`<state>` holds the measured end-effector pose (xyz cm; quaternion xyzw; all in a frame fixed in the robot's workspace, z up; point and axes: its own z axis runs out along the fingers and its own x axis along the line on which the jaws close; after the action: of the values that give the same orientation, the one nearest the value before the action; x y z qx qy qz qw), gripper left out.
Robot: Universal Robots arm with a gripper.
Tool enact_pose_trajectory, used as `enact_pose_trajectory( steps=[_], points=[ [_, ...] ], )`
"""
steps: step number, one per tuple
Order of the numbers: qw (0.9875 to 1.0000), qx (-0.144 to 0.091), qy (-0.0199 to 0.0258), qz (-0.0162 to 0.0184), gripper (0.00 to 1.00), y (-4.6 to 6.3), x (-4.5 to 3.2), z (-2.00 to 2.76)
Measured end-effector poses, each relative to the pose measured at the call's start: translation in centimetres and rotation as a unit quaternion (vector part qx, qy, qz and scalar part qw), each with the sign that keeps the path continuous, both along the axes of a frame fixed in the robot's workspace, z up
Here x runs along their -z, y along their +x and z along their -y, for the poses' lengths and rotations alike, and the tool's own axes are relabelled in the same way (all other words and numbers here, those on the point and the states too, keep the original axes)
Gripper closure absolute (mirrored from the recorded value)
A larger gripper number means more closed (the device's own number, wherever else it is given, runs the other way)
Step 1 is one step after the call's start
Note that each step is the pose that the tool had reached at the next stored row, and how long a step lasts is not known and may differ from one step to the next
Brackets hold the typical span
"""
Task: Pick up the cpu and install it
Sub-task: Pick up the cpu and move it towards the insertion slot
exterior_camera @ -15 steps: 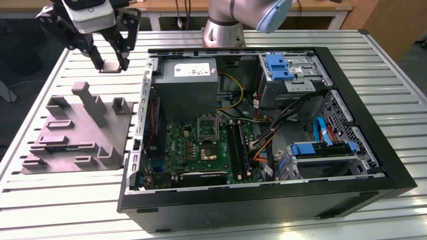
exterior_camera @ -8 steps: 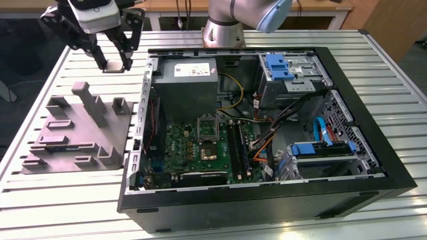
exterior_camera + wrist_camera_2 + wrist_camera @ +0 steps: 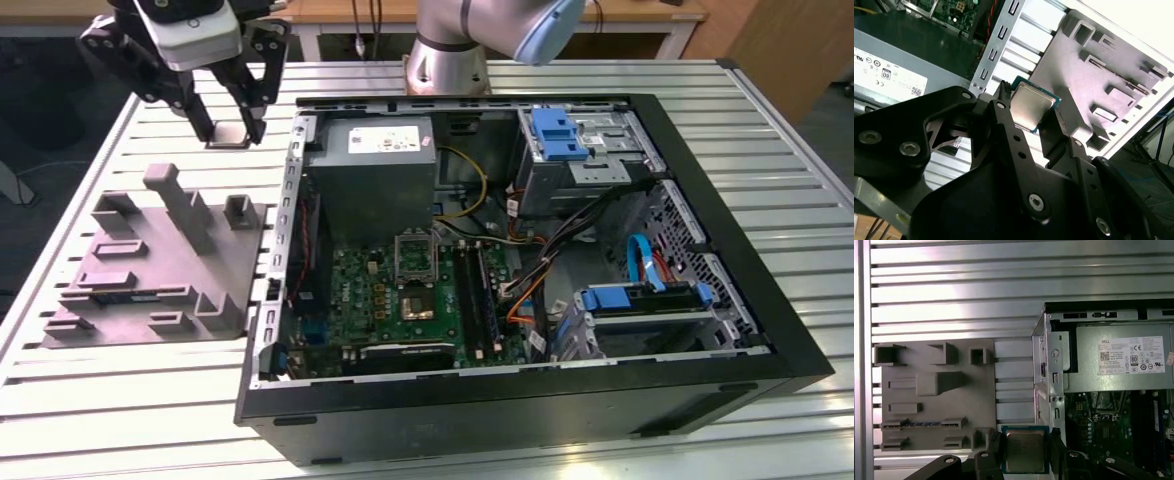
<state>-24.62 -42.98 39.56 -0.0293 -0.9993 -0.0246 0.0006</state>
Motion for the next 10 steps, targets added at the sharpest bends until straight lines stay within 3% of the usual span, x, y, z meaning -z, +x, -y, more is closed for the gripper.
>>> enact_pose_trajectory(
  steps=[4,10],
  points=[
    [1.0000,0.000,-0.0001,0.0000,0.53,0.1,0.01,0.52],
    [1.0000,0.000,0.0000,-0.0002,0.53,1.1,0.04,0.58]
  ],
)
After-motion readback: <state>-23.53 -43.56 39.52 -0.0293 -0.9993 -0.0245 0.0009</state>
